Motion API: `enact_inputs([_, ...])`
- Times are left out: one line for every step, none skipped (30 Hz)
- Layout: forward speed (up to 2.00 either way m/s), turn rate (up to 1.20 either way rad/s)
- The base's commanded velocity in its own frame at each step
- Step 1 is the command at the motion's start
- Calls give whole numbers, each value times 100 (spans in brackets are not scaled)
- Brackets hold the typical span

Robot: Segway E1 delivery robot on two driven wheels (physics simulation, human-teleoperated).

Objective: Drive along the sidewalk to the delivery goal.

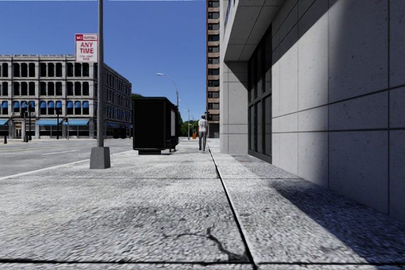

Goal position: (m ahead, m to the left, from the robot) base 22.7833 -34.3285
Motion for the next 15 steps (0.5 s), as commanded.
enact_inputs([200,0])
enact_inputs([200,0])
enact_inputs([200,0])
enact_inputs([200,0])
enact_inputs([200,0])
enact_inputs([200,0])
enact_inputs([200,0])
enact_inputs([200,0])
enact_inputs([200,0])
enact_inputs([200,0])
enact_inputs([200,0])
enact_inputs([200,0])
enact_inputs([200,0])
enact_inputs([200,0])
enact_inputs([200,0])
